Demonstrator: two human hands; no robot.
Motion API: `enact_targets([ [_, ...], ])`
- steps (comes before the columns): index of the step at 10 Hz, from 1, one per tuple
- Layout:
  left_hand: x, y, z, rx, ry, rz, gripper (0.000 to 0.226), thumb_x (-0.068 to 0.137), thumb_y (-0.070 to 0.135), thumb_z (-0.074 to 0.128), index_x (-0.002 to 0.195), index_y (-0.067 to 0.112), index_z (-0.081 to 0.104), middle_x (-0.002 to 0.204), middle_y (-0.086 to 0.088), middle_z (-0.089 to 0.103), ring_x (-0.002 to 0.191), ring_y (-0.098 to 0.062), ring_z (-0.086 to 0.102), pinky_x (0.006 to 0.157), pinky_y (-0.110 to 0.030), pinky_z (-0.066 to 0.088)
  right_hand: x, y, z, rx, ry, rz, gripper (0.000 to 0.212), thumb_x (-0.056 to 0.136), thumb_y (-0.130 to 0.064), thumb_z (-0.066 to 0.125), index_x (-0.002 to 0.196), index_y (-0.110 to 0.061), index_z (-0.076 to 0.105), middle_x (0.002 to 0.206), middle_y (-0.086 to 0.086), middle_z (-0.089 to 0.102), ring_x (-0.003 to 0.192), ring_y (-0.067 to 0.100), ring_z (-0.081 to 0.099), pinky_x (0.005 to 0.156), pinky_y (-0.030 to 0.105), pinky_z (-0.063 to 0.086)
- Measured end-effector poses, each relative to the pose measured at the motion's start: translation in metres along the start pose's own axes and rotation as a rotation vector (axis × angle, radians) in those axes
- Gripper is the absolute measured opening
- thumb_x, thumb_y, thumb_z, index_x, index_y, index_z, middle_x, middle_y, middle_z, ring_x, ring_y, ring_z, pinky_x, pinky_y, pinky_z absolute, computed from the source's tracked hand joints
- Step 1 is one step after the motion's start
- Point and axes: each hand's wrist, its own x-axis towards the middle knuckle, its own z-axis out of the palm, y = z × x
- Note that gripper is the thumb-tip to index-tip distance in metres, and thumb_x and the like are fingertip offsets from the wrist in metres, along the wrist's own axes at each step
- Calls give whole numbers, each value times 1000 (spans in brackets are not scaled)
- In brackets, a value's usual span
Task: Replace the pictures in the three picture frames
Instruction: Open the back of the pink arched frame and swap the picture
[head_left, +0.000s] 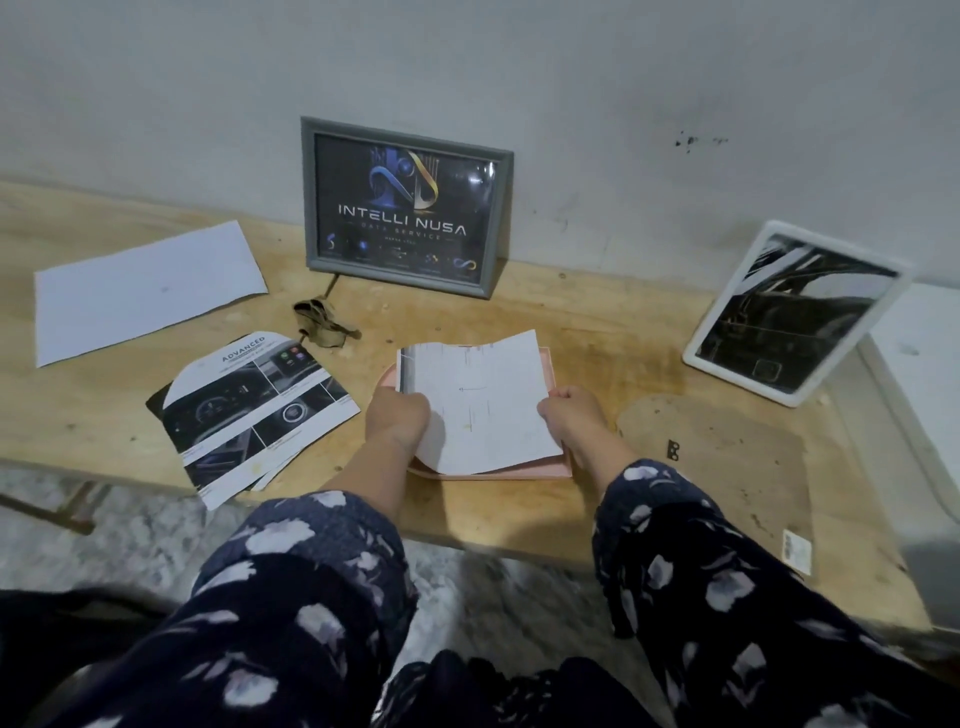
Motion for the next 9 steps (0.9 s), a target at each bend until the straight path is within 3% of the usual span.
enact_targets([
  [1,3,-5,-1,49,6,-50,45,94,10,41,138,8,45,130,-18,54,115,-36,52,94,-40,47,7,0,2,18,-27,31,24,86,-9,49,67,-21,44,70,-1,46,62,16,46,69,39,51],
  [2,5,-6,-1,76,8,-59,46,95,11,38,141,10,41,133,-16,52,117,-36,51,97,-42,47,23,11,8,34,-33,37,24,86,-12,52,66,-23,45,74,-1,49,80,23,50,89,42,50],
  [3,6,-6,0,107,19,11,54,94,8,35,147,19,35,135,-13,52,120,-36,50,96,-39,45,18,6,5,13,-33,69,14,88,-11,50,75,-16,51,89,8,54,86,25,50,83,41,51],
  [4,9,-4,0,102,27,-2,50,92,5,39,142,11,41,131,-17,55,117,-37,51,93,-39,44,23,4,2,-88,-52,148,9,93,-7,41,96,-2,49,83,11,52,76,27,52,59,31,43],
  [5,13,-5,2,60,24,-18,46,94,3,39,140,7,42,131,-18,53,118,-37,50,89,-38,44,25,3,-1,-139,-58,139,11,94,-7,41,99,-1,49,78,10,51,65,22,49,50,26,37],
  [7,11,-1,-6,14,61,-10,39,95,3,38,133,3,40,129,-19,52,117,-37,50,88,-37,42,27,-1,-2,45,-31,11,17,87,-6,47,100,-12,56,98,10,62,85,28,59,64,28,48],
  [8,15,1,-24,-33,134,12,35,93,4,41,128,3,46,125,-20,56,113,-37,53,94,-41,46,27,-18,7,140,-35,-61,10,85,-6,53,89,-14,58,98,8,67,90,29,64,81,40,56],
  [9,20,3,-51,-107,211,12,35,93,6,43,128,6,49,125,-16,58,113,-35,54,98,-44,46,26,-43,27,139,-41,-153,11,83,-8,57,87,-14,65,98,9,69,89,28,65,76,37,56],
])
